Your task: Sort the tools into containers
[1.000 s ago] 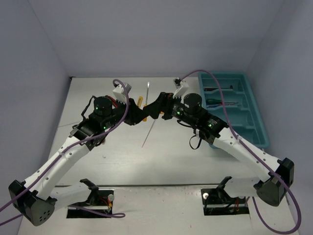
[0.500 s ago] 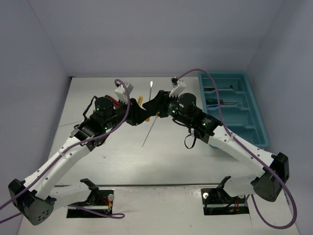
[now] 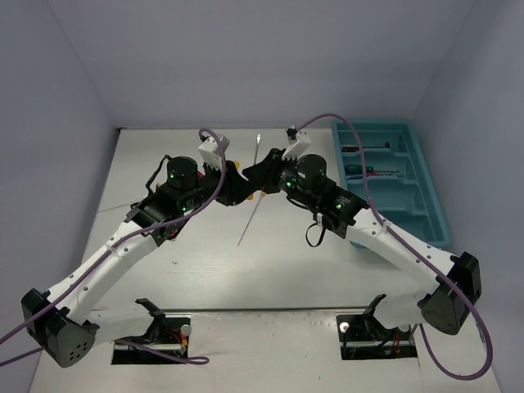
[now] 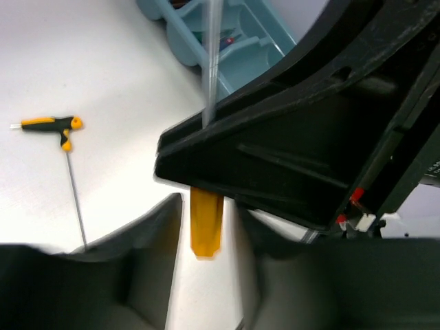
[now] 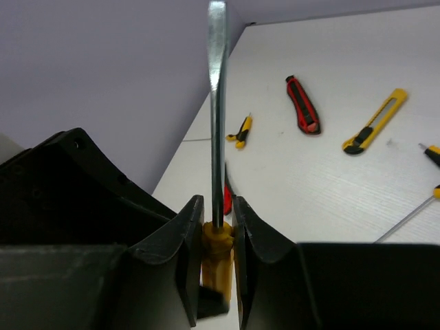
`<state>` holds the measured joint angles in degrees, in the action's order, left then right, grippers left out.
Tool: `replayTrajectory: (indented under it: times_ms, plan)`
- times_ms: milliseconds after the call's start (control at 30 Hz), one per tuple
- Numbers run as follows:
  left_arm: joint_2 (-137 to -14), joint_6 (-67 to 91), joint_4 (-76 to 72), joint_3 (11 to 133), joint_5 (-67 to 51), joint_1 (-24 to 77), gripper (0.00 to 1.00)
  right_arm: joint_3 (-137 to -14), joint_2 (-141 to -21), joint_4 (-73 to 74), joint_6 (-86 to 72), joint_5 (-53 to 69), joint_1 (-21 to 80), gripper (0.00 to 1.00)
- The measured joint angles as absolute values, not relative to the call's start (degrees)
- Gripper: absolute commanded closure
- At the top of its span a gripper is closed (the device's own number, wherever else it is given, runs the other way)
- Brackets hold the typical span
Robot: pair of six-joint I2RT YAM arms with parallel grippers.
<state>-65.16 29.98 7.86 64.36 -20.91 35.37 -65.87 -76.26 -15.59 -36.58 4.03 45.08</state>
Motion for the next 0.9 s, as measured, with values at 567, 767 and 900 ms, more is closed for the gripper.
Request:
replayTrajectory:
  times_ms: [567,767,900]
  plan:
    - [-55.73,26.36,27.65,59.51,-0.75,35.28,0.2,-66.32,-82.43,-10.91,-44.27,-8.29,-5.93,1.0]
    - [-52.66,25.82,32.07,59.11,1.65,35.15,0.2,-72.47,-98.95,-9.81,-48.98,-8.21,-10.64,0.99]
    - [-52.11,25.53,34.18,59.11,2.62,35.14,0.2,-76.94,-107.96,-9.3,-51.05,-7.21,-11.24,0.73]
